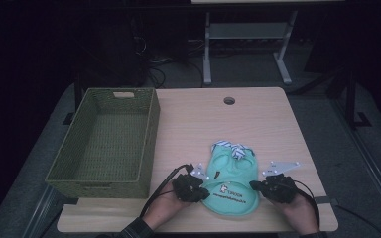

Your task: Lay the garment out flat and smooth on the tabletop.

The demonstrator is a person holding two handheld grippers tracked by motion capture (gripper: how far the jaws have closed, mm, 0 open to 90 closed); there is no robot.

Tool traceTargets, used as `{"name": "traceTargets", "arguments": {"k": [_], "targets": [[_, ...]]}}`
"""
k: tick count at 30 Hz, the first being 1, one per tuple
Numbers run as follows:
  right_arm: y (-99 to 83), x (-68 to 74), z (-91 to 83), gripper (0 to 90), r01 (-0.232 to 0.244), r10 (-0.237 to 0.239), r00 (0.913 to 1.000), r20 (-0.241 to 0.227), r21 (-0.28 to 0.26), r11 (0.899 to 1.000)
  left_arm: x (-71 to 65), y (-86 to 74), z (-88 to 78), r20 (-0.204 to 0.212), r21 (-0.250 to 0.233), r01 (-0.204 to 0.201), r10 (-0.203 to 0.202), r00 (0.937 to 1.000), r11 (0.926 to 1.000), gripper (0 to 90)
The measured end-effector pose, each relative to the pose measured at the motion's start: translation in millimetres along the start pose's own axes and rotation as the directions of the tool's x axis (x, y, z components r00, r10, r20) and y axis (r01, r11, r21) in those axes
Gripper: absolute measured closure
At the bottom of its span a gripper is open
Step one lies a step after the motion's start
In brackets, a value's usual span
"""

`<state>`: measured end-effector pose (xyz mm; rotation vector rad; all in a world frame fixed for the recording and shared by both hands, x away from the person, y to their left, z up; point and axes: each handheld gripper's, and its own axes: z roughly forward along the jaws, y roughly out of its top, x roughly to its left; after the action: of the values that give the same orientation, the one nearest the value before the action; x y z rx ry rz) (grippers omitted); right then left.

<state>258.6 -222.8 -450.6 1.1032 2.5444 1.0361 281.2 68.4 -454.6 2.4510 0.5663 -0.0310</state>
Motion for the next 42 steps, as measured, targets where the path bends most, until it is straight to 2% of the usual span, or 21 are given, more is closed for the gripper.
{"name": "traceTargets", "arguments": {"k": [5, 8, 13, 17, 20, 21, 23, 24, 25, 26, 27, 28, 29, 35, 39, 42], "targets": [[-6.8, 3.3, -1.5, 89.7, -0.001, 0.001, 0.9998, -0.018, 0.005, 1.0, -0.2, -0.2, 0.1, -0.002, -0.002, 0.001, -0.001, 1.0, 1.0, 82.7], [-15.1, 3.2, 1.7, 89.7, -0.009, 0.01, 0.9997, -0.023, 0.037, 0.999, -0.2, -0.3, 0.1, -0.001, -0.004, 0.006, -0.006, 1.0, 1.0, 82.8], [-16.1, 2.4, 1.0, 88.4, -0.01, 0.011, 0.9995, -0.029, 0.026, 1.0, -0.2, -0.4, 0.0, 0.0, -0.004, 0.008, -0.008, 1.0, 1.0, 82.7], [-13.0, 0.4, -3.7, 87.1, -0.013, 0.013, 0.9995, -0.028, -0.007, 1.0, -0.2, -0.1, 0.0, 0.002, -0.002, 0.008, -0.008, 1.0, 1.0, 81.7], [-8.5, -6.1, -8.4, 86.0, -0.021, 0.02, 0.9995, -0.022, -0.039, 0.999, 0.9, 0.5, -0.1, 0.018, 0.0, 0.015, -0.015, 0.9997, 0.9999, 79.6], [-7.2, -8.3, -9.2, 85.6, -0.023, 0.023, 0.9996, -0.017, -0.033, 0.999, 1.3, 1.4, -0.6, 0.021, 0.007, -0.002, 0.002, 0.9998, 1.0, 79.1], [-3.8, -14.5, -9.7, 86.4, -0.019, 0.019, 0.9998, -0.004, -0.044, 0.999, 1.7, 3.4, -2.2, 0.021, -0.006, 0.002, -0.002, 0.9998, 1.0, 79.2], [-2.3, -16.6, -9.7, 87.4, -0.02, 0.02, 0.9998, -0.002, -0.049, 0.999, 3.3, 5.4, -4.5, 0.021, -0.004, -0.007, 0.007, 0.9998, 1.0, 79.3], [0.0, -19.3, -9.7, 89.0, -0.021, 0.022, 0.9997, 0.008, -0.055, 0.998, 3.7, 7.9, -5.5, 0.015, -0.021, 0.001, -0.001, 0.9999, 0.9998, 81.1], [2.5, -22.2, -9.8, 89.6, -0.022, 0.023, 0.9996, 0.013, -0.06, 0.998, 6.1, 11.1, -8.0, 0.009, -0.015, -0.015, 0.015, 0.9998, 0.9998, 84.6], [5.1, -25.0, -9.6, 89.7, -0.028, 0.029, 0.9994, 0.017, -0.065, 0.998, 7.3, 15.2, -8.9, 0.009, -0.035, -0.002, 0.002, 1.0, 0.9994, 87.5], [8.1, -29.2, -8.5, 89.7, -0.028, 0.03, 0.9993, 0.022, -0.067, 0.997, 8.8, 19.1, -10.3, -0.003, -0.038, -0.007, 0.007, 1.0, 0.9993, 89.4], [10.6, -32.3, -7.6, 89.8, -0.033, 0.035, 0.999, 0.028, -0.068, 0.997, 11.3, 22.7, -11.6, -0.014, -0.037, -0.02, 0.019, 0.9997, 0.9991, 89.5], [25.5, -51.3, -2.7, 89.9, -0.038, 0.042, 0.998, 0.047, -0.08, 0.996, 29.2, 43.1, -13.2, -0.055, -0.071, -0.012, 0.009, 0.9984, 0.9974, 89.5], [33.2, -61.1, 2.0, 89.9, -0.042, 0.047, 0.9972, 0.059, -0.084, 0.996, 42.1, 59.4, -8.4, -0.086, -0.104, -0.001, -0.007, 0.9963, 0.9946, 89.5], [34.3, -66.9, 4.7, 89.9, -0.058, 0.064, 0.9954, 0.071, -0.088, 0.994, 49.7, 65.0, -4.0, -0.096, -0.103, -0.003, -0.007, 0.9953, 0.9947, 89.4]]}}
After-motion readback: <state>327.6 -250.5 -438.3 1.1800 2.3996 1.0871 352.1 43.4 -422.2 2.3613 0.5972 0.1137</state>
